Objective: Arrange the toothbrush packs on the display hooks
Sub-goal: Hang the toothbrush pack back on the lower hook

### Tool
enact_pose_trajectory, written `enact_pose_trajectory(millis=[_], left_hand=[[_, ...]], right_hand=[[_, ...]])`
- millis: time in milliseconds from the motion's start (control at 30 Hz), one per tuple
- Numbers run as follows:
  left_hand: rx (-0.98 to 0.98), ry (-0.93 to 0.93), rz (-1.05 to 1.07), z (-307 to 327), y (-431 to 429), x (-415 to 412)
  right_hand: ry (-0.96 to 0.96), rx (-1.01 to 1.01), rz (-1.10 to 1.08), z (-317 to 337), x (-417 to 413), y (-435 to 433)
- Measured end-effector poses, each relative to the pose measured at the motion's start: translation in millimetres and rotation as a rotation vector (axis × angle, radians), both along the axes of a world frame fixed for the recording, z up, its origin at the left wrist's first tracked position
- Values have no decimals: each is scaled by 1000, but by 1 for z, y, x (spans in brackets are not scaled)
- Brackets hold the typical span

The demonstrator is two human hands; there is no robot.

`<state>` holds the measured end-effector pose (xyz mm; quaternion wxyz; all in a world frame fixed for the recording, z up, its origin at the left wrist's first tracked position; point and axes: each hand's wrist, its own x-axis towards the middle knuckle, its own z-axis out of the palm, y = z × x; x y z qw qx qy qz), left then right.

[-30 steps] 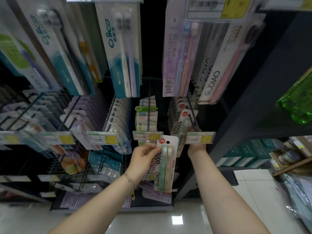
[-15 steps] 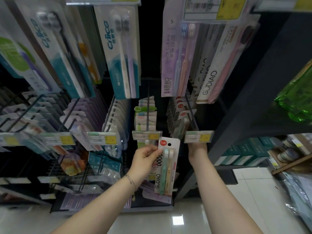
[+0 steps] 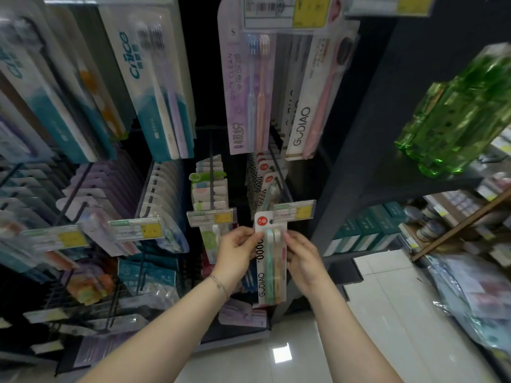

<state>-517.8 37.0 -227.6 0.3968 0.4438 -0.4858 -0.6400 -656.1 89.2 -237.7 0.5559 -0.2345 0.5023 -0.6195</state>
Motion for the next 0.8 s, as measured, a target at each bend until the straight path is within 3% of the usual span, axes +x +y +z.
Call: enact_pose_trajectory(millis=[567, 800], left_hand=[[-82, -103, 28, 7, -13, -35], [-138, -91, 23, -2, -15, -38]], right_hand=[[156, -138, -230, 8, -6, -11], [221, -164, -228, 3, -8, -14]])
